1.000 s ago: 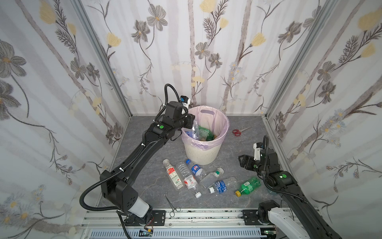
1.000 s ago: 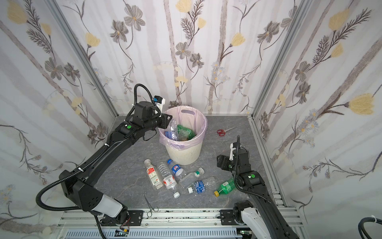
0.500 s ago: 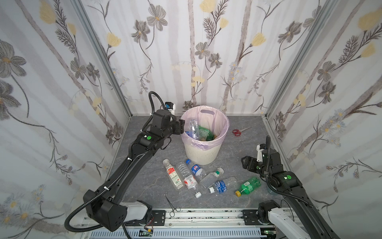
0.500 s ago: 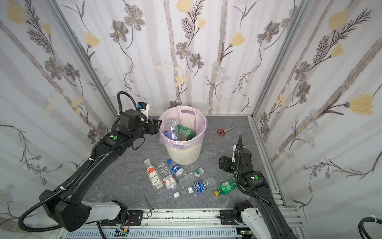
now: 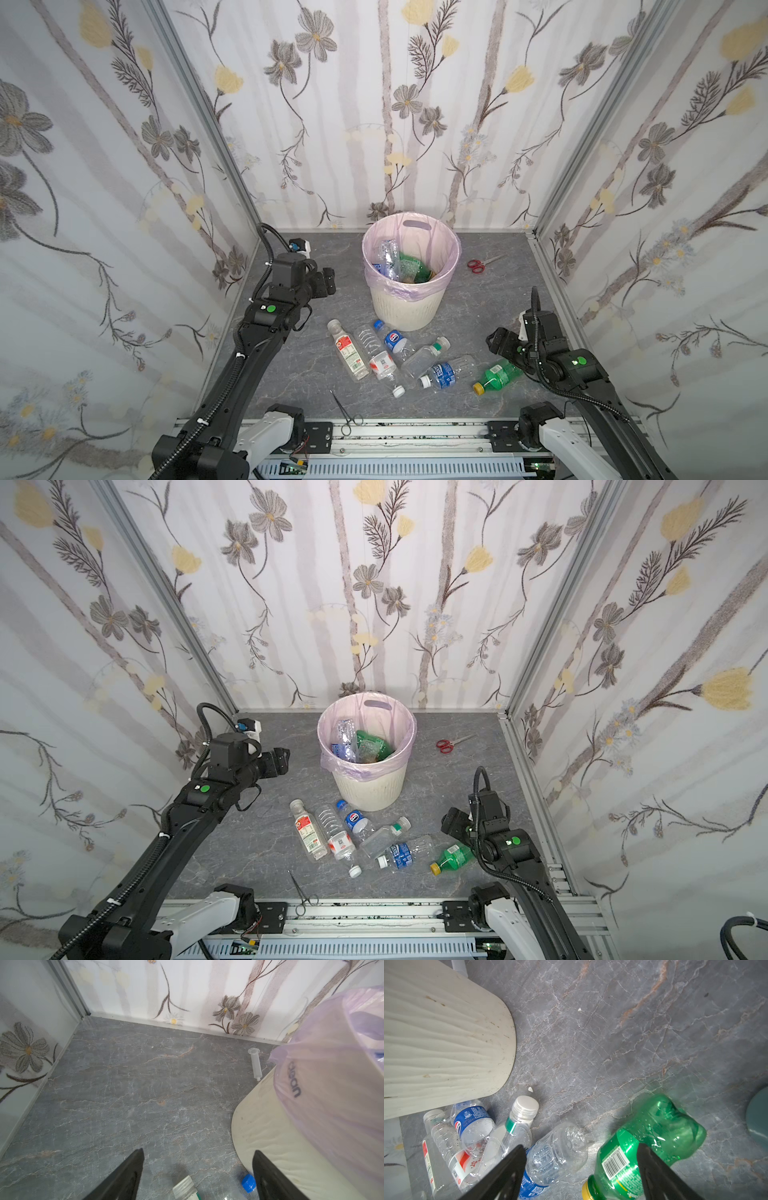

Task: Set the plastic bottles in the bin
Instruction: 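Close the right gripper on the green soda bottle while the left gripper withdraws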

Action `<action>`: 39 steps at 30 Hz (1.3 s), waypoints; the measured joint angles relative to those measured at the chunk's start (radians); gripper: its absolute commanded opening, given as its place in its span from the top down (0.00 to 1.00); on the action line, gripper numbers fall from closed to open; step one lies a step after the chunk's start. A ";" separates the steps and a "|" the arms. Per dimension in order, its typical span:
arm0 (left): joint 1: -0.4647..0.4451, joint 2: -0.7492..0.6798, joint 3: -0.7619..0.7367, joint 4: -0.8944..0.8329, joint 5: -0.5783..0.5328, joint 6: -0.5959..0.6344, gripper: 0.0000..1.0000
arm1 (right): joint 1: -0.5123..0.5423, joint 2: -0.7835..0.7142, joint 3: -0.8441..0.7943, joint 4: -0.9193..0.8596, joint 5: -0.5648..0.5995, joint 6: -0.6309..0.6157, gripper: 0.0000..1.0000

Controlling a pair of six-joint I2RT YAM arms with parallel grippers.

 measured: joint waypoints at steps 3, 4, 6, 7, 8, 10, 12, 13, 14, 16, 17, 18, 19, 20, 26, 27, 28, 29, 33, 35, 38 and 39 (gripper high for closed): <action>0.028 -0.014 -0.035 0.004 0.016 0.000 0.16 | 0.000 0.027 0.013 -0.041 0.051 0.056 0.16; 0.035 -0.017 -0.045 0.006 0.019 0.000 0.16 | 0.000 0.032 0.014 -0.051 0.068 0.074 0.16; 0.048 -0.019 -0.062 0.013 0.028 -0.001 0.16 | 0.001 0.031 0.014 -0.076 0.103 0.114 0.16; 0.053 -0.020 -0.068 0.018 0.035 -0.001 0.16 | 0.001 0.028 0.014 -0.088 0.117 0.131 0.16; 0.056 -0.020 -0.073 0.020 0.045 -0.001 0.16 | 0.002 0.020 0.007 -0.093 0.131 0.150 0.16; 0.062 -0.020 -0.082 0.026 0.053 -0.002 0.16 | 0.002 0.003 -0.013 -0.100 0.150 0.183 0.17; 0.069 -0.020 -0.086 0.034 0.072 -0.006 0.16 | 0.002 -0.010 -0.043 -0.100 0.156 0.216 0.17; 0.074 -0.020 -0.087 0.039 0.077 -0.006 0.16 | 0.003 -0.013 -0.056 -0.101 0.156 0.229 0.17; 0.078 -0.020 -0.087 0.042 0.077 -0.009 0.16 | 0.003 -0.013 -0.071 -0.100 0.156 0.243 0.17; 0.088 -0.021 -0.089 0.053 0.083 -0.013 0.16 | 0.004 -0.007 -0.099 -0.092 0.152 0.263 0.17; 0.093 -0.021 -0.092 0.059 0.087 -0.016 0.16 | 0.004 -0.004 -0.114 -0.085 0.151 0.271 0.17; 0.097 -0.021 -0.095 0.062 0.093 -0.016 0.16 | 0.004 0.001 -0.129 -0.079 0.146 0.277 0.17; 0.100 -0.021 -0.097 0.064 0.097 -0.016 0.16 | 0.004 0.005 -0.140 -0.074 0.138 0.284 0.17; 0.101 -0.021 -0.099 0.064 0.100 -0.019 0.16 | 0.004 0.010 -0.154 -0.064 0.132 0.290 0.18; 0.105 -0.021 -0.102 0.068 0.104 -0.023 0.16 | 0.009 0.039 -0.222 0.026 0.102 0.309 0.23; 0.105 -0.021 -0.102 0.070 0.104 -0.024 0.16 | 0.010 0.048 -0.232 0.043 0.101 0.312 0.24; 0.105 -0.021 -0.102 0.071 0.104 -0.024 0.16 | 0.010 0.058 -0.240 0.056 0.100 0.312 0.23; 0.105 -0.021 -0.103 0.073 0.105 -0.024 0.16 | 0.011 0.070 -0.246 0.072 0.100 0.312 0.24; 0.106 -0.021 -0.103 0.077 0.111 -0.026 0.16 | 0.014 0.113 -0.269 0.125 0.099 0.312 0.27; 0.106 -0.021 -0.104 0.078 0.112 -0.027 0.16 | 0.017 0.130 -0.278 0.152 0.101 0.311 0.30; 0.106 -0.022 -0.110 0.079 0.113 -0.028 0.16 | 0.019 0.147 -0.284 0.192 0.105 0.311 0.32; 0.106 -0.023 -0.113 0.079 0.114 -0.032 0.16 | 0.020 0.153 -0.285 0.204 0.109 0.310 0.33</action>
